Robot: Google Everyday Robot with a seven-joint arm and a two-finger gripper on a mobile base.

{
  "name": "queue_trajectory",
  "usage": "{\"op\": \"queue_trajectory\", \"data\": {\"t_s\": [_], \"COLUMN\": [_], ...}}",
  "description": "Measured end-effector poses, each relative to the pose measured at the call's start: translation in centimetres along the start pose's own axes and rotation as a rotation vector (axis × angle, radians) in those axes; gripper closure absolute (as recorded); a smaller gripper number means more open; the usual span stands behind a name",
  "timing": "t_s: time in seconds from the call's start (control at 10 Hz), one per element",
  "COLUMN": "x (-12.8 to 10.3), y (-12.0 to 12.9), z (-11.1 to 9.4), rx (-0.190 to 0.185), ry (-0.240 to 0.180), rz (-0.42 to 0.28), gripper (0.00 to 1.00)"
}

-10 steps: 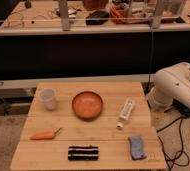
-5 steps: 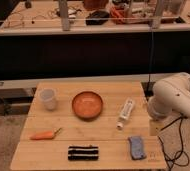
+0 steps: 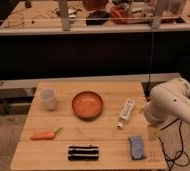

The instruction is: Place the white sponge in the ceramic bowl

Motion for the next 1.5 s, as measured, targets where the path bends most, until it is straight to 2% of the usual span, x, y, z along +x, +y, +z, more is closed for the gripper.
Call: {"op": "queue_trajectory", "data": {"t_s": [0.3, 0.9, 1.3, 1.5], "x": [-0.9, -2.2, -2.8, -3.1], "y": [0.9, 2.1, 2.5, 2.7], "z": [0.9, 2.3, 3.2, 3.4], "rx": [-0.008, -0.03, -0.04, -0.045], "ry": [-0.025, -0.017, -0.009, -0.01], "rz": [-0.05, -0.139, -0.231, -0.248], "gripper": [0.2, 0.2, 0.2, 0.2]}}
